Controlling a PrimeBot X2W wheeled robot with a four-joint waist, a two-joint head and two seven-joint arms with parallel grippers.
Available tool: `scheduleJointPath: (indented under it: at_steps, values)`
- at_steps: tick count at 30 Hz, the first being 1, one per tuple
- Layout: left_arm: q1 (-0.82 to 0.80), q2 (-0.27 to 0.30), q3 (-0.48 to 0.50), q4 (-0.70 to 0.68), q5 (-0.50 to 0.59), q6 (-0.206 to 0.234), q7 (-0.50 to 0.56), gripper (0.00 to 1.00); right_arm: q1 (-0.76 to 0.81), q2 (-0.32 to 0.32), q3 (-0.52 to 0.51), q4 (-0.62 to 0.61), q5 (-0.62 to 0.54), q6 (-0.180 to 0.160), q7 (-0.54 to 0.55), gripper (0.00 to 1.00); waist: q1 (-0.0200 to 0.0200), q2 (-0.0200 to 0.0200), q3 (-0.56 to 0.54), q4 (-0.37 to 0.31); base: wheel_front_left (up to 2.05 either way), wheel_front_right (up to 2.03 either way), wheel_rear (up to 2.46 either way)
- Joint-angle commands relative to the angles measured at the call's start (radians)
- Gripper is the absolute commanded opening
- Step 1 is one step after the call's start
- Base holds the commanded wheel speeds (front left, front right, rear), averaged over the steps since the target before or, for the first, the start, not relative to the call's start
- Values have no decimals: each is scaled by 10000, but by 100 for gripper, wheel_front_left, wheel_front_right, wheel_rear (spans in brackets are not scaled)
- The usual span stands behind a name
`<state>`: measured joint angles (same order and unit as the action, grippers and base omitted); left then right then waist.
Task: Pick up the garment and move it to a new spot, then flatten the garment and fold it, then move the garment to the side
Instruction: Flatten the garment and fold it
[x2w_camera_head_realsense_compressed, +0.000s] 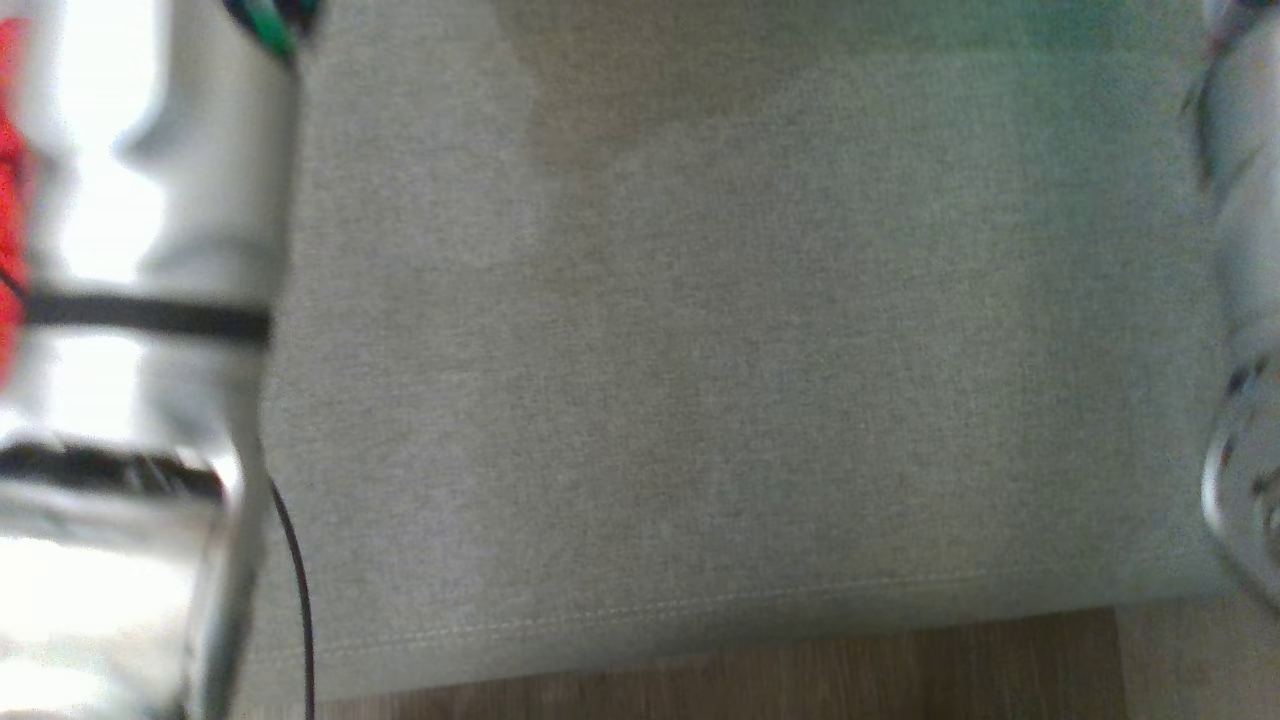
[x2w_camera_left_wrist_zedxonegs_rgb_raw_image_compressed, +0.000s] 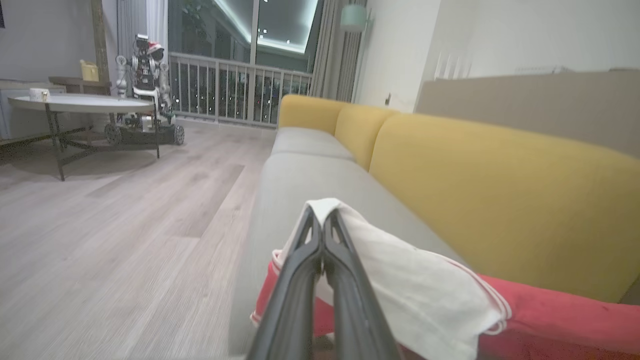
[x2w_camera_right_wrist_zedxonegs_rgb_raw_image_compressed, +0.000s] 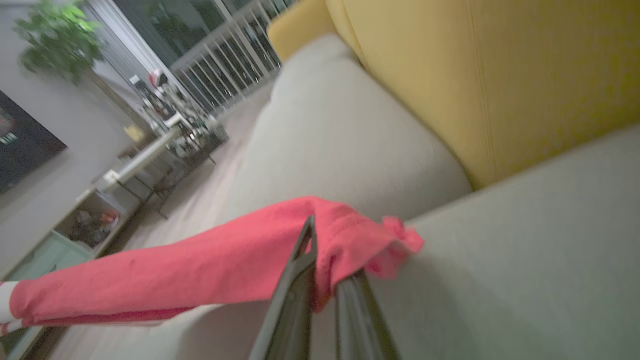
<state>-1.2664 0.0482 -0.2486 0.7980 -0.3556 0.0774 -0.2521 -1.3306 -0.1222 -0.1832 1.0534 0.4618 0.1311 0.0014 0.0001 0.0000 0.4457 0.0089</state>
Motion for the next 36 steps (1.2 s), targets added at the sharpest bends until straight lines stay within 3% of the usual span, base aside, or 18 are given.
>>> scheduleJointPath:
  at_steps: [1,8,15,25,36]
  values:
    - [267,314,35,-373,172,-63,-90,0,260,75,163,-159,229,-4,162,0,-1,0,-308,186,0,0,0]
    - [3825,263,-408,-381,539,-375,-95,0,3065,-190,1191,252,1367,-4,1589,0,-1,0,-1392,379,0,0,0]
    - [6133,381,-700,-538,758,-660,-96,0,4758,-495,2098,118,1564,-4,1656,0,-1,0,-2372,309,0,0,0]
    - [7621,729,-763,-1049,890,-706,-96,0,5487,-661,2967,-58,1575,-4,1254,0,-1,0,-3183,321,0,0,0]
    - [8850,1302,-1726,-1608,883,-1705,877,0,6157,-1302,4355,-219,1460,-4,1591,0,-1,0,-3949,379,0,0,0]
